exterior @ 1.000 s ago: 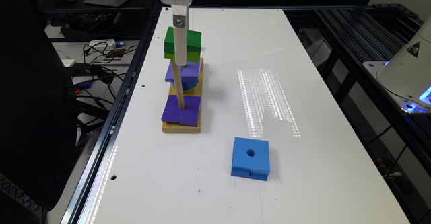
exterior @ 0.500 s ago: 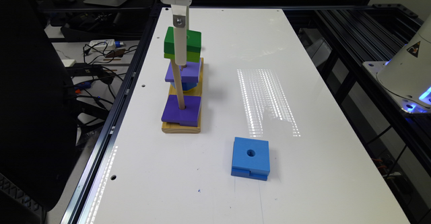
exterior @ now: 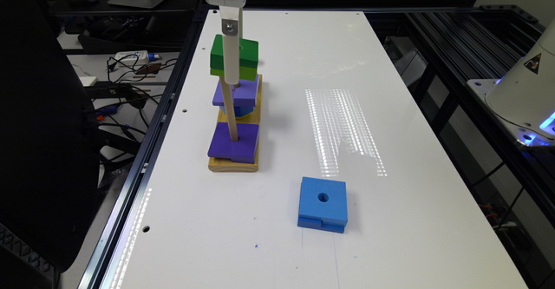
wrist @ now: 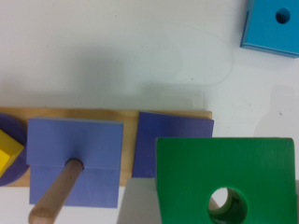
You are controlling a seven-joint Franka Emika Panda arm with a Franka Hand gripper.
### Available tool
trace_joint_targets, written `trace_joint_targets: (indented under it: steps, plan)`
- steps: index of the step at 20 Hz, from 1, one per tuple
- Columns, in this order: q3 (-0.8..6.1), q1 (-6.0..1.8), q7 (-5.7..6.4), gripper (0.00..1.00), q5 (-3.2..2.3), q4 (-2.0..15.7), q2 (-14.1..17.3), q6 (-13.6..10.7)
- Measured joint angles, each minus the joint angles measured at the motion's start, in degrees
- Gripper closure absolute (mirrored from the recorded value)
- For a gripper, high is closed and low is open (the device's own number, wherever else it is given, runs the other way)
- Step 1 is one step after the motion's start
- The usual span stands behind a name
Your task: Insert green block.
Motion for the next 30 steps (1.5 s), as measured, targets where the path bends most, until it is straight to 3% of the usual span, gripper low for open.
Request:
trace_joint_targets:
  steps: [23,30]
  plan:
    - [0.13,0.02,0.0,1.0,-0.02,0.05,0.1,0.6]
    - [-0.06,-0.17,0.0,1.0,-0.24,1.08,1.0,0.7]
